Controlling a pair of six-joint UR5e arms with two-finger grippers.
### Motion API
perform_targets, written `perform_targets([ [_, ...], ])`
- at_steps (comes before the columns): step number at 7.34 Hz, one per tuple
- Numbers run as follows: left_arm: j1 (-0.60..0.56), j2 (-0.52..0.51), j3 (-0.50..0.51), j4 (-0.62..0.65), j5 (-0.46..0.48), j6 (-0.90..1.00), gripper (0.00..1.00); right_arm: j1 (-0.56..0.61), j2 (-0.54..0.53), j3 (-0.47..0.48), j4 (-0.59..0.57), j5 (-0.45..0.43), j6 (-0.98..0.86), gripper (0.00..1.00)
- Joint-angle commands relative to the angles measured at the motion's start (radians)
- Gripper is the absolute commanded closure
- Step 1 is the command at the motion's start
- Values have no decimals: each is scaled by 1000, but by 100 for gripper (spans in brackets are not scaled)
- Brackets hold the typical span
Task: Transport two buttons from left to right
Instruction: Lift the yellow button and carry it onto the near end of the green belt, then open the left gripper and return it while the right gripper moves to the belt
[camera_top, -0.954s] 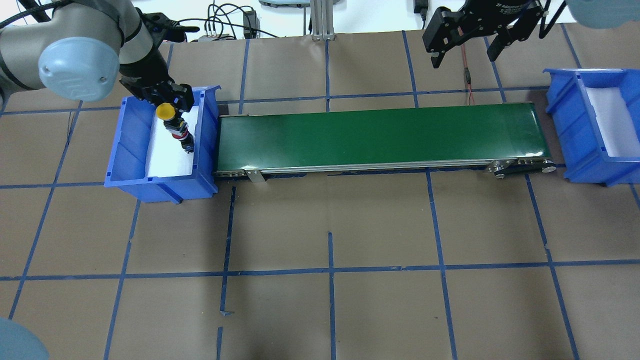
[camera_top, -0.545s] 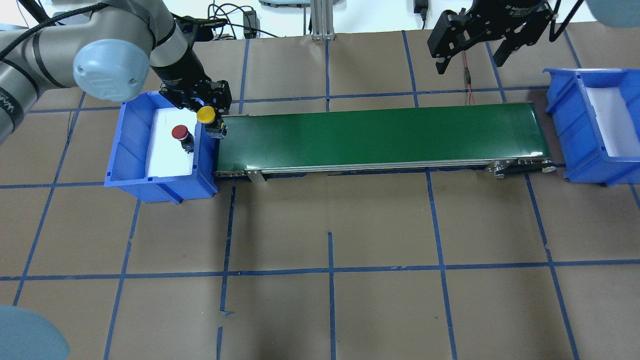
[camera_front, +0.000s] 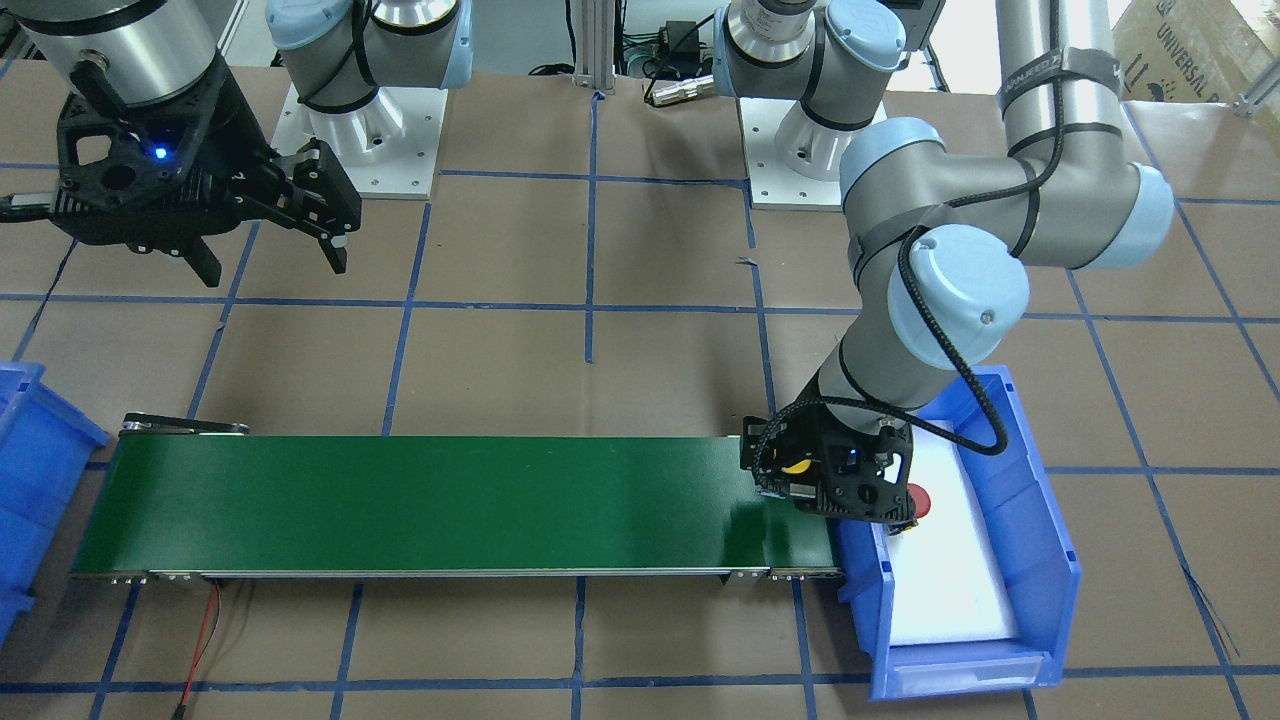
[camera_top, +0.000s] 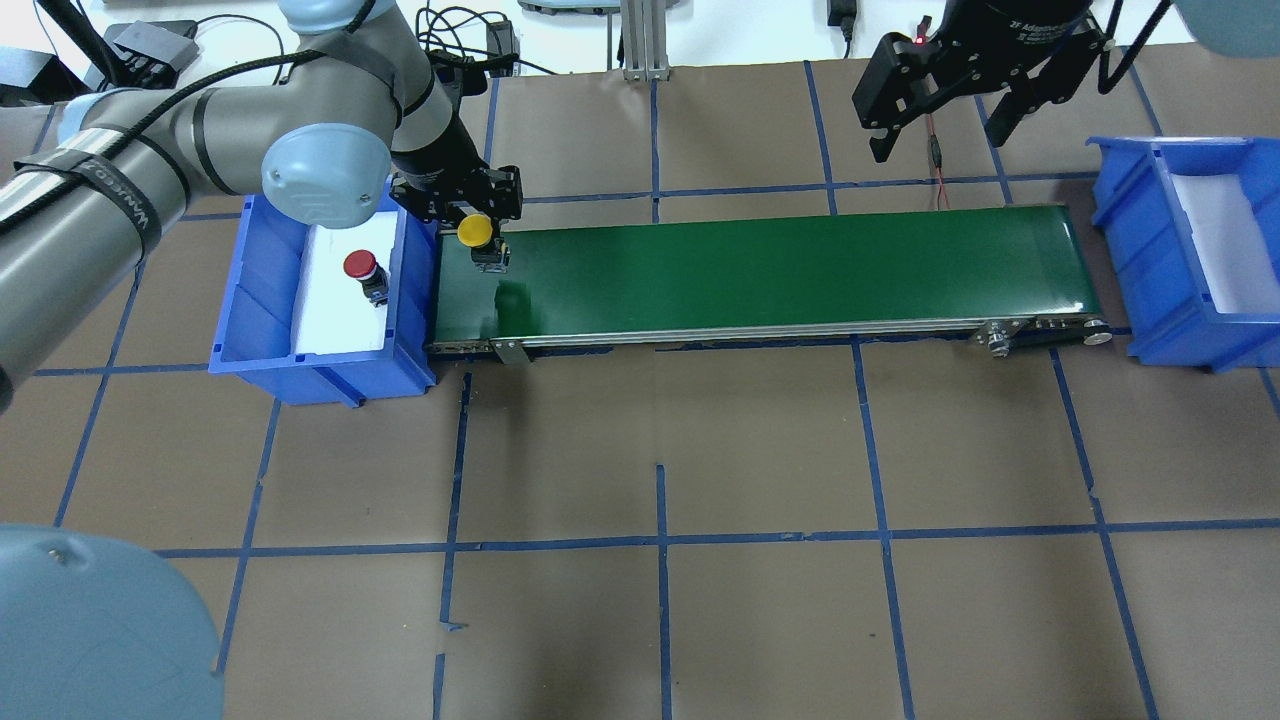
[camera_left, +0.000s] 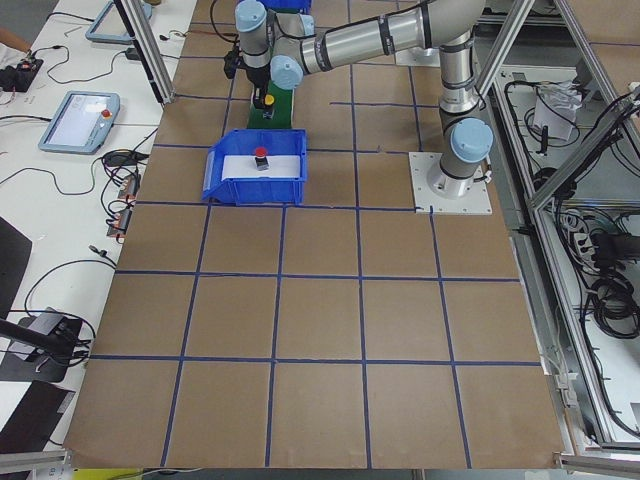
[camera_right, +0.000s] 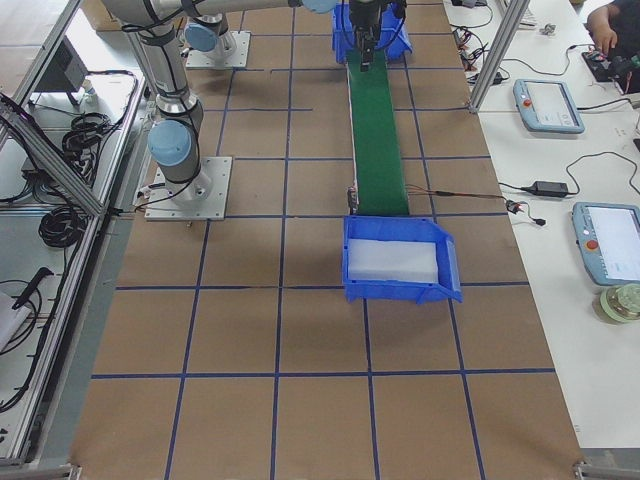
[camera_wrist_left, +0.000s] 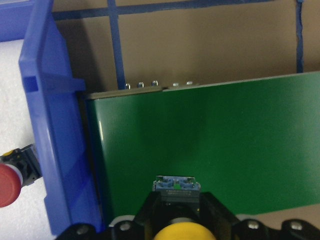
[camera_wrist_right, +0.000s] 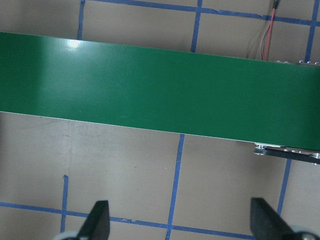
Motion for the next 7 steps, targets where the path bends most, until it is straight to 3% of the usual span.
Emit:
perform_targets([
  [1, -33, -26, -11, 20, 79, -67, 76, -2, 0, 1, 0, 0, 0, 0],
  [3, -45, -28, -3, 16, 83, -69, 71, -7, 1, 1, 0, -1, 3, 0],
  [4, -45, -30, -3, 14, 84, -71, 1, -8, 1, 1, 1, -3, 0, 0],
  [7, -38, -11, 18, -15, 78, -80, 0, -22, 3, 1, 3, -3, -2, 0],
])
